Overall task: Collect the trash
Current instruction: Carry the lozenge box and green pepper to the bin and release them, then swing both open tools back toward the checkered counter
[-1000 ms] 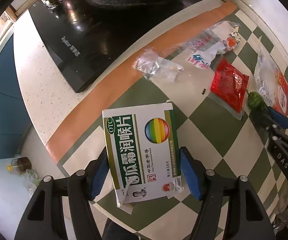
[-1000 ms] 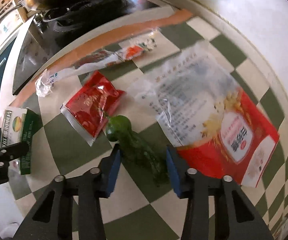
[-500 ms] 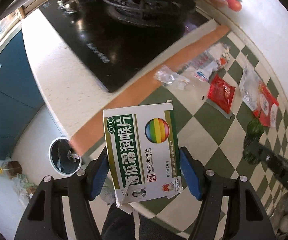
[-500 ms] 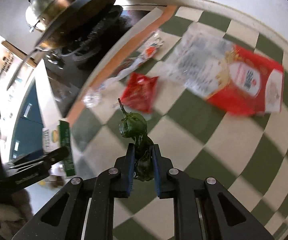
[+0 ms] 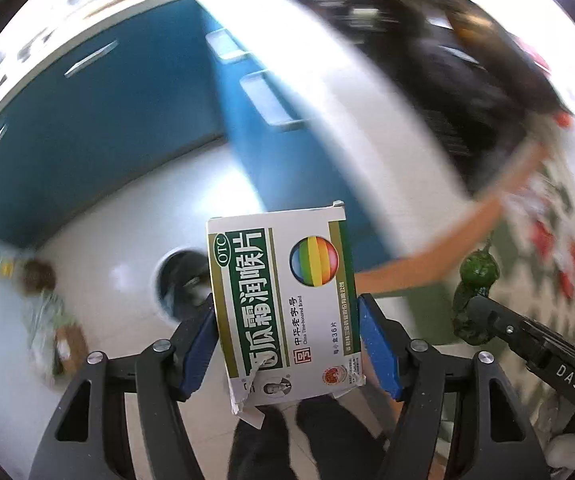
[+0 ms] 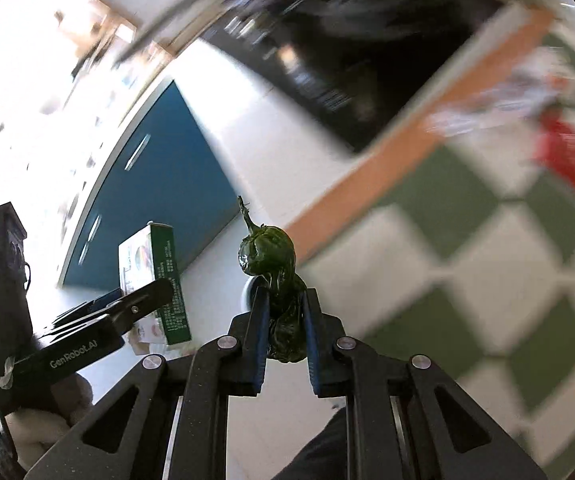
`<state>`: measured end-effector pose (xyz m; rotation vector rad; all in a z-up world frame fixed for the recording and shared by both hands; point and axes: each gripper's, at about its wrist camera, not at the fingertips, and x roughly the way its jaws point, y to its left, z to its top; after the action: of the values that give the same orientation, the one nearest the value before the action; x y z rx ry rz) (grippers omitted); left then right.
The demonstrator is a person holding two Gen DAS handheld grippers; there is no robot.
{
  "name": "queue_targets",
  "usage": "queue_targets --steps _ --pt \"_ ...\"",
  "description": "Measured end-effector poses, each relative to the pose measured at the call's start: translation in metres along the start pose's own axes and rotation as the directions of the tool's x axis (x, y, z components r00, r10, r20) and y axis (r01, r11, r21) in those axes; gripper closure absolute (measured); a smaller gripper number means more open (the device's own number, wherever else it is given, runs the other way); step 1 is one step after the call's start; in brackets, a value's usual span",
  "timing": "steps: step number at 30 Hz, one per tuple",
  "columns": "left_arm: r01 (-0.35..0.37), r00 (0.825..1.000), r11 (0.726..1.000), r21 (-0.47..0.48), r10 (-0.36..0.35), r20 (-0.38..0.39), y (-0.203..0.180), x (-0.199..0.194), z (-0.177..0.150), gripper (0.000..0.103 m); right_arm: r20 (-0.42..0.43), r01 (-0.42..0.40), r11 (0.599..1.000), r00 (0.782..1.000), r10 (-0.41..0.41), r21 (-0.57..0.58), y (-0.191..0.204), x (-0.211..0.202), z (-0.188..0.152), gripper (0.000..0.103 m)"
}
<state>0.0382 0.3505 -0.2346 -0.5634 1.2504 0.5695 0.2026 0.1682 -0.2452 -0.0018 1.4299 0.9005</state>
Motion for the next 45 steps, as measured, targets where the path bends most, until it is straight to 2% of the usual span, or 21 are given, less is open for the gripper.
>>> queue_targets --steps 4,5,7,9,13,14,17,19,23,25,27,30,31,32,33,40,42,45 --pt "-0.055 0.996 0.989 -0.135 0.045 -0.071 0.1 0.062 -0.014 0.039 -0.091 -0.029 0.998 0.996 0.024 -0.06 0.043 0.094 -0.011 0.086" --pt "-0.066 0.995 0.986 -0.156 0.053 -0.089 0.119 0.08 -0.018 0.039 -0.118 -0.024 0.997 0.993 0.015 -0.068 0.051 0.129 -0.017 0.086" --pt "-0.08 0.988 0.978 -0.195 0.051 -0.148 0.161 0.133 -0.029 0.039 -0.165 -0.022 0.998 0.986 0.011 -0.065 0.058 0.18 -0.025 0.086" --pt "-0.089 0.98 0.969 -0.231 0.044 -0.194 0.194 0.183 -0.04 0.039 -0.218 -0.001 0.999 0.976 -0.011 -0.053 0.057 0.248 -0.037 0.086" --pt "-0.066 0.963 0.953 -0.297 -0.017 -0.268 0.248 0.276 -0.055 0.039 -0.314 0.031 0.999 0.949 -0.035 -0.02 0.043 0.37 -0.059 0.086" --pt "-0.045 0.956 0.946 -0.321 -0.052 -0.289 0.26 0.302 -0.058 0.038 -0.329 0.041 0.999 0.943 -0.042 -0.011 0.038 0.398 -0.065 0.086" --pt "0.001 0.933 0.918 -0.398 -0.144 -0.33 0.286 0.363 -0.069 0.038 -0.357 0.069 0.998 0.932 -0.069 -0.012 0.03 0.468 -0.076 0.086" --pt "0.019 0.922 0.908 -0.419 -0.178 -0.344 0.295 0.392 -0.072 0.038 -0.366 0.078 0.997 0.928 -0.075 -0.008 0.023 0.501 -0.082 0.086" --pt "0.048 0.905 0.901 -0.432 -0.222 -0.363 0.299 0.433 -0.072 0.037 -0.379 0.099 0.995 0.921 -0.091 0.0 0.012 0.546 -0.095 0.086" --pt "0.059 0.899 0.899 -0.434 -0.237 -0.369 0.298 0.444 -0.073 0.036 -0.384 0.103 0.995 0.918 -0.097 -0.005 0.004 0.555 -0.096 0.086" --pt "0.048 0.894 0.899 -0.434 -0.232 -0.382 0.297 0.45 -0.076 0.036 -0.393 0.107 0.994 0.913 -0.105 -0.018 0.001 0.566 -0.098 0.086" --pt "0.027 0.898 0.909 -0.417 -0.205 -0.389 0.296 0.453 -0.072 0.033 -0.413 0.118 0.991 0.902 -0.13 -0.054 0.005 0.578 -0.099 0.085" --pt "0.022 0.901 0.91 -0.413 -0.197 -0.386 0.297 0.452 -0.072 0.029 -0.418 0.118 0.991 0.899 -0.133 -0.061 0.006 0.578 -0.1 0.083" --pt "0.02 0.905 0.911 -0.412 -0.191 -0.38 0.297 0.449 -0.071 0.012 -0.43 0.124 0.99 0.891 -0.142 -0.07 0.007 0.579 -0.101 0.081" --pt "0.02 0.908 0.912 -0.409 -0.187 -0.374 0.297 0.446 -0.07 0.002 -0.433 0.129 0.989 0.889 -0.148 -0.074 0.007 0.577 -0.101 0.08" --pt "-0.045 0.939 0.922 -0.384 -0.092 -0.331 0.308 0.412 -0.064 0.002 -0.428 0.134 0.985 0.888 -0.169 -0.11 0.017 0.564 -0.097 0.028" --pt "-0.069 0.951 0.925 -0.374 -0.053 -0.306 0.309 0.395 -0.064 0.002 -0.417 0.139 0.98 0.889 -0.186 -0.14 0.024 0.556 -0.095 0.006" --pt "-0.131 0.965 0.929 -0.346 0.039 -0.26 0.307 0.367 -0.065 0.002 -0.375 0.168 0.965 0.897 -0.234 -0.201 0.038 0.535 -0.09 0.003"
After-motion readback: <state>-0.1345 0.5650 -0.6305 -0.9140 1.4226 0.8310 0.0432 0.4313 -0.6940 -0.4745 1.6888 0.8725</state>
